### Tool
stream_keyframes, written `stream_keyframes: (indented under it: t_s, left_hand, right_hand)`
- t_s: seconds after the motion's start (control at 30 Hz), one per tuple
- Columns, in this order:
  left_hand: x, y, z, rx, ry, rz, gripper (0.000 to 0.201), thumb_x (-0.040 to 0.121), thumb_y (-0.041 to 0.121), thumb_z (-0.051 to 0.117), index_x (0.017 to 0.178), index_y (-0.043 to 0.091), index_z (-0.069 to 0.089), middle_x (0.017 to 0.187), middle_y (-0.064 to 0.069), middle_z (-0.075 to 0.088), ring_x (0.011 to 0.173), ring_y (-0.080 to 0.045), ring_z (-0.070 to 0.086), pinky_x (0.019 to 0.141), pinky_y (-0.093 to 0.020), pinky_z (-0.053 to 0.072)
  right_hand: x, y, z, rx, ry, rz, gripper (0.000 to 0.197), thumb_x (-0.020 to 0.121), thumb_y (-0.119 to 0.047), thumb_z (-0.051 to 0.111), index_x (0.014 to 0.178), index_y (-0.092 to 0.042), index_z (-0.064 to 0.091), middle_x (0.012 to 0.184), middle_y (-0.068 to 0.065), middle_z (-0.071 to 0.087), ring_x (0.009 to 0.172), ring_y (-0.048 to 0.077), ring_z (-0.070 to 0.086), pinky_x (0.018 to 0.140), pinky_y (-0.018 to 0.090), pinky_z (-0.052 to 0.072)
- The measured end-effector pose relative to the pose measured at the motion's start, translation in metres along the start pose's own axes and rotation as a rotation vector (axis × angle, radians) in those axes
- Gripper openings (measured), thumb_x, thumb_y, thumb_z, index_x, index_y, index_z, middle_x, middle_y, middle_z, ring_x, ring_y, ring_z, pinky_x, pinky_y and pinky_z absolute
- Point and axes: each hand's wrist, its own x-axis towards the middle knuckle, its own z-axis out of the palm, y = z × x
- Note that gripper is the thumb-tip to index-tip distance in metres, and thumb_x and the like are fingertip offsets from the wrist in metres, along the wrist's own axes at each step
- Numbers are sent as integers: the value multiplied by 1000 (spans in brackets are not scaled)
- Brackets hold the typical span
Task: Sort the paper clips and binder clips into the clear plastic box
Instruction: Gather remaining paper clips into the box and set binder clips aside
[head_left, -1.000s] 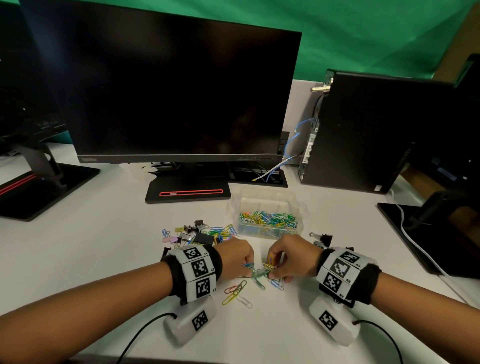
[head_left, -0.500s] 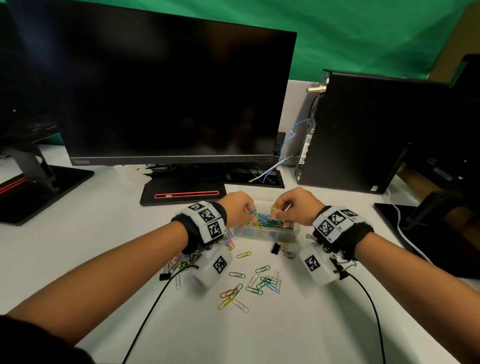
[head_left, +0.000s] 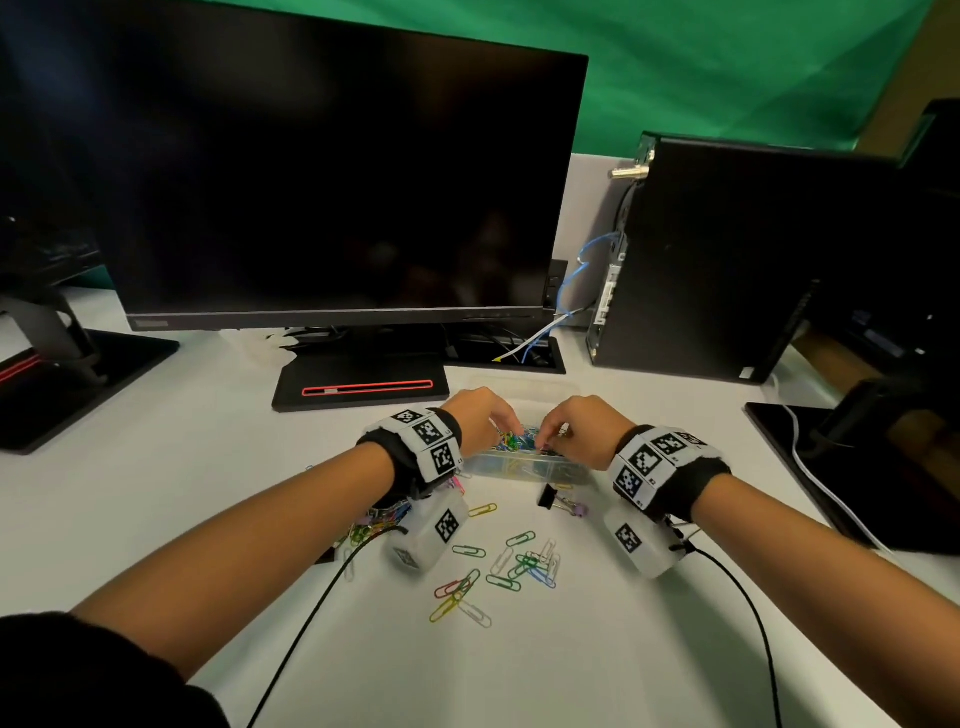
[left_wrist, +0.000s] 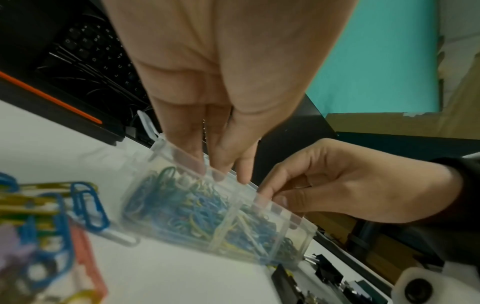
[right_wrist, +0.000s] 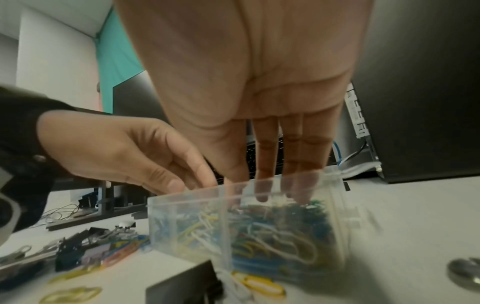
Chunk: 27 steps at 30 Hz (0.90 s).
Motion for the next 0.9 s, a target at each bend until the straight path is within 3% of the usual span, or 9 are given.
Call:
stream_keyframes:
  t_s: [0.1,0.3,0.4,0.5,0.57,0.63,0.73,0.83,0.9]
  left_hand:
    - [-3,1,2,132,-93,45,43,89,-9,41,117,12,67,126,-10,62,112,-27,58,95,-26,44]
    - [-7,11,1,395,-172,10,42,90,-6,42,125,10,60,133,-11,55,122,-28,49,102,-32,39]
    - [-11,17,1,531,-154,-37,41,91,0,42,126,17,58,132,-9,51,125,-29,43,105,-41,33]
    - [-18,16,-2,476,-47,14,39,93,3,41,123,22,58,127,-8,50,122,-28,42,103,-41,33]
    - [-26,13,-2,346,-13,43,34,92,4,40,113,18,64,120,-9,53,114,-27,49,97,-37,42]
    - [-37,10,-1,260,-57,68,31,90,5,41,105,15,66,114,-7,59,102,-23,57,90,-32,48]
    - [-53,4,3,288,-171,128,27,89,16,52,113,16,64,116,-3,61,89,-12,52,82,-20,42]
    - [-64,-3,10,353,-267,109,58,84,39,63,136,19,45,136,0,49,118,-15,49,100,-26,39]
    - [-70,-6,16,392,-343,83,83,78,49,66,145,20,27,150,1,33,136,-17,34,114,-31,28]
  right_hand:
    - [0,1,4,-97,-73,-6,36,87,-2,46,104,-19,73,113,3,69,100,22,61,84,25,45]
    - [-1,0,2,-183,-154,-54,46,82,4,42,110,-20,71,111,6,70,99,27,60,83,28,49]
    - [-4,-2,3,-241,-106,-32,42,85,-1,44,112,-22,70,117,9,59,108,28,52,93,34,46]
    - [-11,-8,1,-200,11,-45,37,88,-3,46,112,-20,68,117,9,51,113,26,45,98,36,41]
    - [-21,-14,-2,-152,48,-90,31,87,-5,49,106,-19,69,112,8,53,105,22,48,93,31,42]
    - [-33,-21,-3,-111,6,-157,25,84,-8,52,98,-18,71,100,4,59,85,14,50,78,23,41]
    - [-52,-28,4,-94,-150,-230,20,80,-15,63,99,-17,70,93,-1,65,63,-1,45,66,12,35]
    - [-68,-33,10,-135,-313,-177,55,74,-36,75,123,-22,57,111,0,59,74,4,44,70,15,32]
    - [-74,-33,13,-154,-362,-161,73,70,-39,78,134,-23,46,120,1,51,88,8,42,72,12,28]
